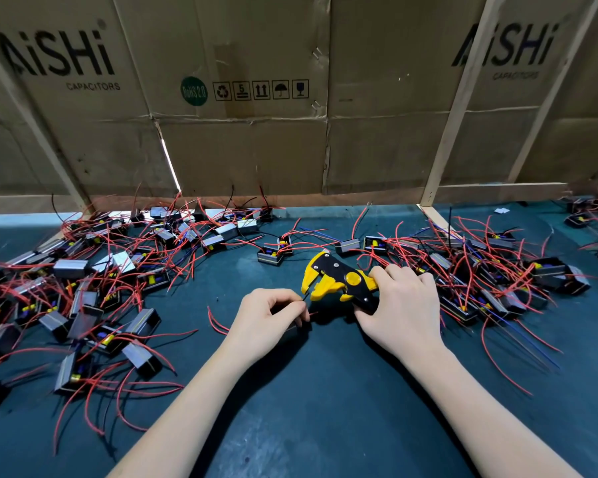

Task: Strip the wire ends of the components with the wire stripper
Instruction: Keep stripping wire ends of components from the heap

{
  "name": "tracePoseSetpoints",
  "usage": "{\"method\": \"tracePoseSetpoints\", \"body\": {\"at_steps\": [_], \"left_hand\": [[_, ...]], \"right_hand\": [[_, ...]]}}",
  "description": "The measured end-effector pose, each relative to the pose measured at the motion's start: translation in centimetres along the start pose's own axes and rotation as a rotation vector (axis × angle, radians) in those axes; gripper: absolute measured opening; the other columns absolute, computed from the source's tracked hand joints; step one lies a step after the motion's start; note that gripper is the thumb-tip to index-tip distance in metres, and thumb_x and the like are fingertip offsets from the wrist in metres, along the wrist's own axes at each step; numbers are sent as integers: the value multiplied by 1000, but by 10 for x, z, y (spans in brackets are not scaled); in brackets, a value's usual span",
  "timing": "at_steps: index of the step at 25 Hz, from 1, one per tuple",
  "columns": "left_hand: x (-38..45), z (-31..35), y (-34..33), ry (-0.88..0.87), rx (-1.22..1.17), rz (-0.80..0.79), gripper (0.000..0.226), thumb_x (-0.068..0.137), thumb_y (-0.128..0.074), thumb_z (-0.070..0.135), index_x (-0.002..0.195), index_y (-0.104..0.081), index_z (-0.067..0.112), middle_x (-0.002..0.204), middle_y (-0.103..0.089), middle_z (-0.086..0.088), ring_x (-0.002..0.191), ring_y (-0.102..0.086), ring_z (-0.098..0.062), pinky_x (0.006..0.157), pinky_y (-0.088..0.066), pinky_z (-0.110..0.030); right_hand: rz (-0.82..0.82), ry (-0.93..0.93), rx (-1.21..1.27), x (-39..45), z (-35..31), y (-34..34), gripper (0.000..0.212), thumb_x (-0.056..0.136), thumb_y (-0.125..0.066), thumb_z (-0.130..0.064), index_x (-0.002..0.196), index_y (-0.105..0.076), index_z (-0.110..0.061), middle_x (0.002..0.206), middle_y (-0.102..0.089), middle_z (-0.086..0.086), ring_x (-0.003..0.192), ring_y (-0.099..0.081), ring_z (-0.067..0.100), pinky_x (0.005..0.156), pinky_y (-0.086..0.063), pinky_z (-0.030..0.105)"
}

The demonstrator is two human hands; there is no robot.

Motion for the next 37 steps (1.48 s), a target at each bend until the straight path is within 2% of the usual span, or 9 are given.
{"method": "tracePoseSetpoints", "body": {"at_steps": [9,15,17,19,22,26,29,33,37], "left_hand": [[0,0,0,15,25,-16,29,88,-58,14,62,-70,22,63,-69,4,68,-63,-14,71,-46,-26],[-2,3,-2,0,63,-38,28,86,-59,12,61,-69,22,63,-68,2,63,-60,-5,67,-46,-23],[-2,4,-2,-13,77,-33,27,87,-60,13,63,-69,22,63,-68,3,63,-60,-5,65,-45,-21],[-2,6,-2,-33,93,-23,20,87,-64,15,69,-69,22,65,-68,4,62,-60,-7,65,-46,-20],[-3,11,-3,-74,140,-7,8,80,-71,14,81,-69,22,67,-65,3,58,-51,-3,59,-41,-13],[-3,14,-3,-92,248,42,8,75,-71,11,75,-68,18,64,-62,3,56,-47,-3,56,-36,-10],[-2,12,-3,-86,329,56,9,80,-72,17,74,-65,17,65,-56,9,61,-48,-4,58,-35,-14],[-3,13,-10,-128,530,40,13,97,-56,30,91,-56,19,87,-55,9,90,-45,-16,79,-40,-30],[-4,18,-5,-172,387,71,10,101,-49,25,95,-50,17,90,-54,12,88,-45,-14,78,-37,-29]], "right_hand": [[7,43,-55,2,-5,4,35,60,-79,-41,73,-61,-14,69,-61,2,69,-60,29,70,-38,38],[-92,55,-49,4,-3,-4,36,58,-82,-40,60,-55,-15,59,-60,2,57,-61,28,58,-32,31],[-117,22,-28,5,0,-7,32,64,-78,-40,62,-58,-15,62,-64,4,61,-63,31,56,-29,28],[-66,23,-26,5,2,-3,32,62,-80,-40,67,-61,-14,66,-64,5,64,-62,31,57,-33,30],[29,3,-63,7,8,8,44,60,-80,-45,83,-66,-11,77,-63,7,75,-60,32,70,-40,39],[42,-68,-85,5,23,8,41,61,-81,-42,81,-64,-11,76,-62,8,76,-58,32,72,-39,40],[19,-65,-95,5,24,4,38,60,-80,-39,80,-63,-11,76,-62,8,76,-58,32,73,-37,40],[1,-28,-118,4,16,3,40,57,-82,-38,80,-63,-11,76,-60,8,76,-57,32,73,-37,40],[-9,-16,-125,3,8,4,45,52,-86,-37,79,-64,-9,75,-61,9,74,-57,32,71,-39,40]]}}
Point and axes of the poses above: each hand's wrist, its own x-axis towards the middle knuckle, its own y-axis out of the back of the hand, z = x × y, the point moved 10 cm from there along x, towards the middle knuckle
